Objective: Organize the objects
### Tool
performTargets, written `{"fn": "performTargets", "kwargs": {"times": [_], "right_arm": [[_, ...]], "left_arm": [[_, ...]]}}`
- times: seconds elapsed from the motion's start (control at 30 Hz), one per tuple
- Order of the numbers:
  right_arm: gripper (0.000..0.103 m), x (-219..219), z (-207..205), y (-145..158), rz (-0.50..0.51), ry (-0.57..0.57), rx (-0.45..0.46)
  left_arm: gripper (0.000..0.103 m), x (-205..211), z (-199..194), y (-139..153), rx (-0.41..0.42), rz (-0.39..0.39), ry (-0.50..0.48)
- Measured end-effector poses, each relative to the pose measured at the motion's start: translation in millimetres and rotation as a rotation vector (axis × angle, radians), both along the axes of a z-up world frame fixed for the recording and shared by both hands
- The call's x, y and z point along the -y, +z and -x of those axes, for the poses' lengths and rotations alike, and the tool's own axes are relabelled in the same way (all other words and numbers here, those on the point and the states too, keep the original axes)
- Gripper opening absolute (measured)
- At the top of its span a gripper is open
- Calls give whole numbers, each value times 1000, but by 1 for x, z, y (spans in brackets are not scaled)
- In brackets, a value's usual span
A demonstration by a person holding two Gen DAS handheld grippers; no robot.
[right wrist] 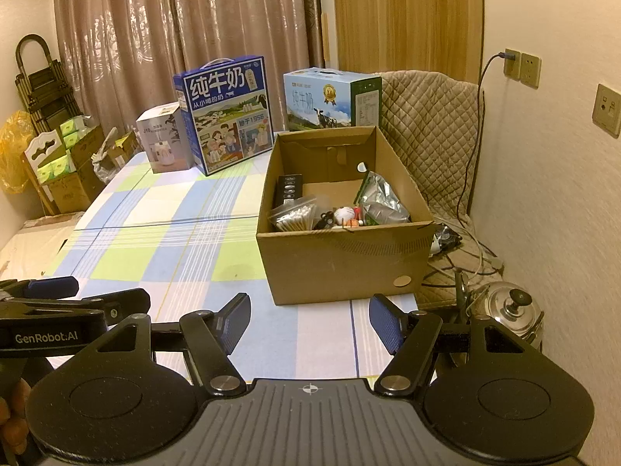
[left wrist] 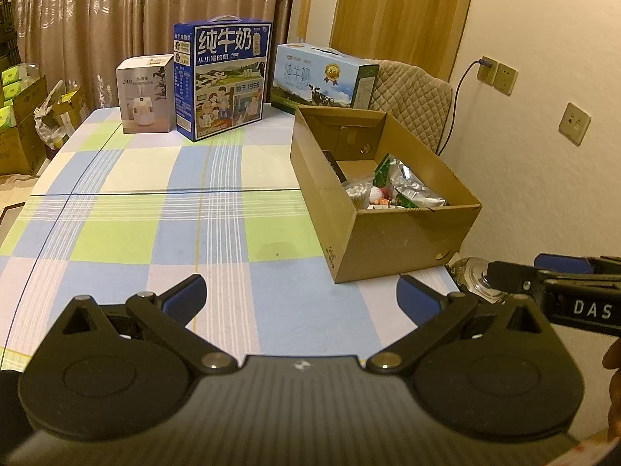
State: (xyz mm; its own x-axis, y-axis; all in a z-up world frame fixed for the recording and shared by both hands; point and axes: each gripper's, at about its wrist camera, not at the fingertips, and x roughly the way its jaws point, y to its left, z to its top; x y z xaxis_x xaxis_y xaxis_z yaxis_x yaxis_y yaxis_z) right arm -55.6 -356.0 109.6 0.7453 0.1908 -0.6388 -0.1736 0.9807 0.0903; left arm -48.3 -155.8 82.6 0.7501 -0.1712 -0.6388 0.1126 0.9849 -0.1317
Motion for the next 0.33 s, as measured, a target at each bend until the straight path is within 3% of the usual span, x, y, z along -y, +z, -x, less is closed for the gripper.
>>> {"fn": "performTargets", "kwargs": {"times": [0.33], "right_arm": [[65,-1,1,-2,1,0,0]], "left_arm": [[102,-4,0,0,0,38,9]]}}
